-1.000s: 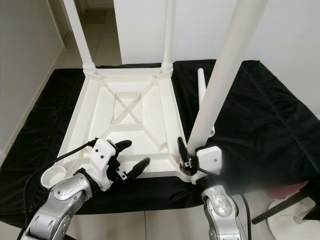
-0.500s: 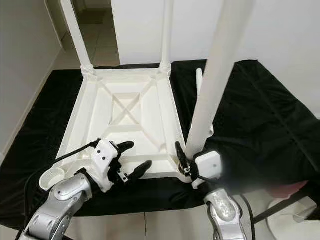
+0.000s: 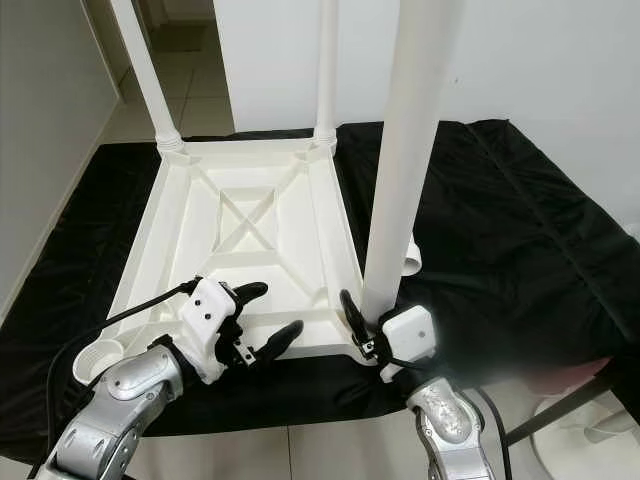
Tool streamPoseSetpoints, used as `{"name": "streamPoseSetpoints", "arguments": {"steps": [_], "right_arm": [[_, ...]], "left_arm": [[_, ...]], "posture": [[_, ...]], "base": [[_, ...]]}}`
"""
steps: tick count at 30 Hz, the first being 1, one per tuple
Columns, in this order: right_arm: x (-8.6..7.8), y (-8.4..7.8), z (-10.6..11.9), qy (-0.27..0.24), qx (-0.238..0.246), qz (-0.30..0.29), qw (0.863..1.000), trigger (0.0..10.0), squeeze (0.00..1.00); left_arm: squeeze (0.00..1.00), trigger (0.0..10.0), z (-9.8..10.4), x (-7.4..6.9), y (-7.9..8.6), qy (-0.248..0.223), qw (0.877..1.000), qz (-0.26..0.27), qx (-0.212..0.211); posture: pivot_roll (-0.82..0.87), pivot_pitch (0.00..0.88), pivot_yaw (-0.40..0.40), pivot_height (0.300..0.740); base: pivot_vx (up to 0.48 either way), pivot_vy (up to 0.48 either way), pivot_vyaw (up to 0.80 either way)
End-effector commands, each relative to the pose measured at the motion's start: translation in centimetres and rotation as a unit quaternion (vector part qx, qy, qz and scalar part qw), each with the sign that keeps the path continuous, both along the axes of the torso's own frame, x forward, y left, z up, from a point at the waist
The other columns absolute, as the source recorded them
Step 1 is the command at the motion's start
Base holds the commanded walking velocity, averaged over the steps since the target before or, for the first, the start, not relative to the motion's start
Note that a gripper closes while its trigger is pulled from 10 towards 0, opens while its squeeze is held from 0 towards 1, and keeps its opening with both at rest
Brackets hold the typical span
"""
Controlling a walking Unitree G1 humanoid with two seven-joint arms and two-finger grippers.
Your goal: Building children table
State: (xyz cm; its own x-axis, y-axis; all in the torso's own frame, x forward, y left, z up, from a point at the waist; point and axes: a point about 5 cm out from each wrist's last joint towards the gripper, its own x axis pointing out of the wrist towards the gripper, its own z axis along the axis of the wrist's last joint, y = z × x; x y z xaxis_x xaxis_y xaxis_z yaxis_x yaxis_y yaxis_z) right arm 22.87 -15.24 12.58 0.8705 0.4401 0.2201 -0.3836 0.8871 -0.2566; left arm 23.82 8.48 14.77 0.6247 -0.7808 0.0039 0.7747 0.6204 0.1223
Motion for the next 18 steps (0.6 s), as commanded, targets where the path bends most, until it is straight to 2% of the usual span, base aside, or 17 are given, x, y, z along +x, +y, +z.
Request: {"name": "streamPoseSetpoints", "arguments": {"steps": [1, 11, 13, 14, 18], "right_arm": [[-0.31, 0.62, -1.79, 0.052, 0.002, 0.016, 0.999, 10.0, 0.0], [-0.66, 0.84, -2.1, 0.095, 0.06, 0.031, 0.993, 10.0, 0.0], [-0.61, 0.82, -2.07, 0.102, 0.072, 0.029, 0.992, 10.0, 0.0], [-0.33, 0.64, -2.12, 0.121, 0.098, 0.019, 0.988, 10.0, 0.0], [0.09, 0.43, -2.23, 0.138, 0.109, 0.006, 0.984, 10.0, 0.0]], "left_arm": [[0.0, 10.0, 0.05, -0.04, -0.05, 0.0, 1.0, -0.003, 0.002], [0.0, 10.0, 0.08, -0.09, -0.17, -0.001, 1.0, -0.01, 0.005], [0.0, 10.0, 0.1, -0.08, -0.18, -0.001, 1.0, -0.01, 0.005], [0.0, 10.0, 0.13, -0.1, -0.21, -0.001, 1.0, -0.011, 0.004], [0.0, 10.0, 0.12, -0.06, -0.22, -0.001, 1.0, -0.01, 0.004]], "posture": [[-0.04, 0.03, 0.043, 0.74], [-0.05, 0.031, 0.047, 0.74], [-0.05, 0.031, 0.047, 0.74], [-0.05, 0.031, 0.047, 0.74], [-0.05, 0.035, 0.047, 0.74]], "base": [[0.0, 0.0, 0.0], [0.0, 0.0, 0.0], [0.0, 0.0, 0.0], [0.0, 0.0, 0.0], [0.0, 0.0, 0.0]]}}
